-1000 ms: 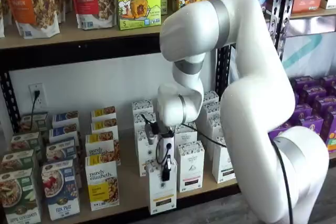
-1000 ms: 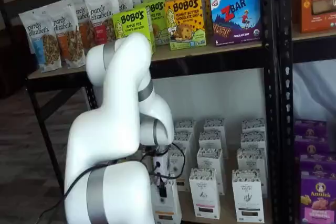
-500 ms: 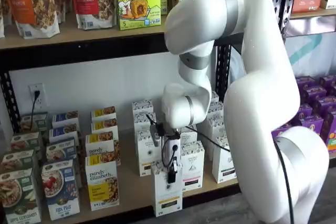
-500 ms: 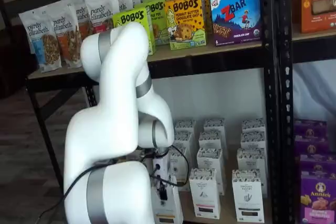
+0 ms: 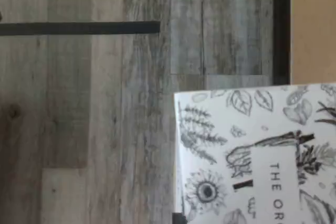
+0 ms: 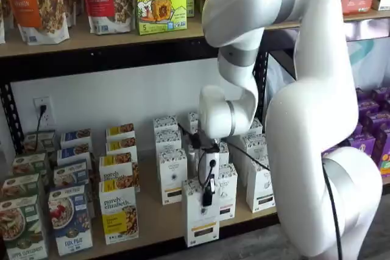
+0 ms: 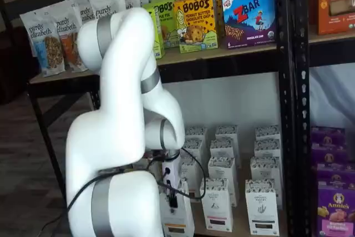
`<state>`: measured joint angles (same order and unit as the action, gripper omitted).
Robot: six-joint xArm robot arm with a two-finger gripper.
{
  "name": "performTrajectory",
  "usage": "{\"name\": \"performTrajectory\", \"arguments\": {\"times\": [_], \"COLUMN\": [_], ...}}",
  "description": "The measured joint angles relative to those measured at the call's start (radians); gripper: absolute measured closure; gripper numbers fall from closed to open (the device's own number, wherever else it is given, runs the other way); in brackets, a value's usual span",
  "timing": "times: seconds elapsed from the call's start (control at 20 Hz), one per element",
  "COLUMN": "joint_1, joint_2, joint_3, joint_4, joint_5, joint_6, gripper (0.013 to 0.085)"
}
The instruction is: Pick up the white box with a yellow strip in the middle, on the bottom shelf, the fourth box from the left
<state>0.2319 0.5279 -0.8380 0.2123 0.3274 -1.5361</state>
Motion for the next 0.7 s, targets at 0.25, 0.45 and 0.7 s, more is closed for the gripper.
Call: {"name": "performTrajectory", "arguments": {"times": [0.25,0.45,0.7], "joint_1": [-0.025,-0.041,-0.059], "joint_2": [-0.098,-0.188,-0.279], "joint_3": [0.061,0.112,0.170], "joint_4": [-0.050,-0.068,-0.112], "joint_5": [0.068,0.127,0.161], "joint_6": [0.026,0.029,0.055], "gripper": [0.0490,0.0490,0.0490]}}
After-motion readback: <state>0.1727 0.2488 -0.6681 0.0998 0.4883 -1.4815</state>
